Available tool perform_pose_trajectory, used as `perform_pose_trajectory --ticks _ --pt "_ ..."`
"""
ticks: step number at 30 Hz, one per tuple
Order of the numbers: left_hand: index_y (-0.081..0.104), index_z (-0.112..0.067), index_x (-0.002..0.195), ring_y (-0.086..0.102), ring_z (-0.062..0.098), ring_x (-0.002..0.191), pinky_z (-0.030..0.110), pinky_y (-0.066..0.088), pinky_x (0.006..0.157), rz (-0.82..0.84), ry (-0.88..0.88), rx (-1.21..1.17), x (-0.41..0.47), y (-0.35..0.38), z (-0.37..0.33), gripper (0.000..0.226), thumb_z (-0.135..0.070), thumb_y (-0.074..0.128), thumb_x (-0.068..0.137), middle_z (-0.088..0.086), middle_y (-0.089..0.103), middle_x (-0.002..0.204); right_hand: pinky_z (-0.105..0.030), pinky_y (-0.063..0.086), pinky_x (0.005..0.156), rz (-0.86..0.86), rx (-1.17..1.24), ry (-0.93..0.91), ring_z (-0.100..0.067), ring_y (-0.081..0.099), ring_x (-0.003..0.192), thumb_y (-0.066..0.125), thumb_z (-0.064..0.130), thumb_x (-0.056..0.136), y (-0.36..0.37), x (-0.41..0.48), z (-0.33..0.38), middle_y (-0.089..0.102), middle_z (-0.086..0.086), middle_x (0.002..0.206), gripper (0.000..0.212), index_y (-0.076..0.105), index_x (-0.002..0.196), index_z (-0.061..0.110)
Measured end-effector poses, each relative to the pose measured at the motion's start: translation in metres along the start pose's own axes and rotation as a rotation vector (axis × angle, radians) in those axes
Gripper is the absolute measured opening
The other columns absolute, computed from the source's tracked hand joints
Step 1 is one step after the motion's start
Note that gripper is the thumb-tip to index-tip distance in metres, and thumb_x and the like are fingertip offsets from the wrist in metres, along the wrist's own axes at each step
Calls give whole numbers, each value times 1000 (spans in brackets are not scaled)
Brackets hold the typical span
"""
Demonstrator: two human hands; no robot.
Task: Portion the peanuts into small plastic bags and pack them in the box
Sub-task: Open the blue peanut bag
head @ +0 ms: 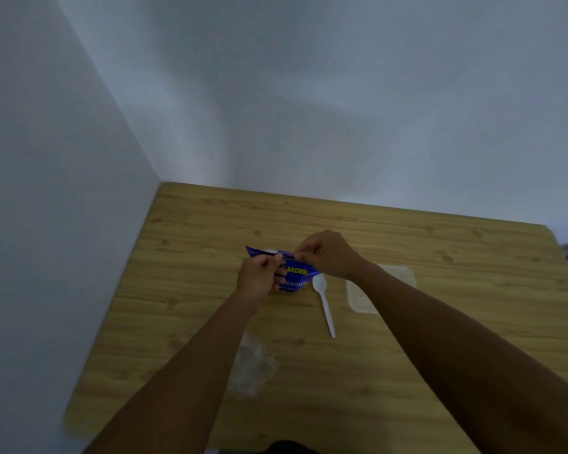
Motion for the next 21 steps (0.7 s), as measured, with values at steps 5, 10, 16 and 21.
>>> perform_pose_trajectory --ticks 5,10,16,21 --pt "70 -6 94 67 18 67 28 54 57 -19 -50 -48 -1 1 1 20 -21 57 96 14 74 85 -17 50 65 22 47 28 1 66 76 72 30 90 1 3 -3 77 7 89 13 80 97 22" --pt "69 -2 88 69 22 71 31 55 63 -43 -83 -96 -1 1 3 20 -13 53 94 17 74 84 -10 47 61 61 -18 -11 8 64 71 70 34 91 5 10 2 73 12 81 16 80 93 22" --pt "67 -2 76 67 20 65 32 57 65 -99 -29 -8 -5 0 4 30 -17 52 97 14 72 74 -29 49 69 103 -286 -128 -12 60 76 64 26 95 5 24 13 69 3 83 18 75 91 12" --pt "65 -4 63 63 18 53 27 51 53 -123 28 41 -16 -3 -1 37 -21 57 95 18 70 65 -33 48 70 -22 -336 -125 -19 62 77 65 25 90 -7 34 16 71 -1 82 16 73 85 12"
Point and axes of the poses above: each hand's wrist, its own x-axis towards the middle knuckle, its own y-axis out of the palm, z = x × y, the point moved 4 cm from there along x, towards the middle knuckle
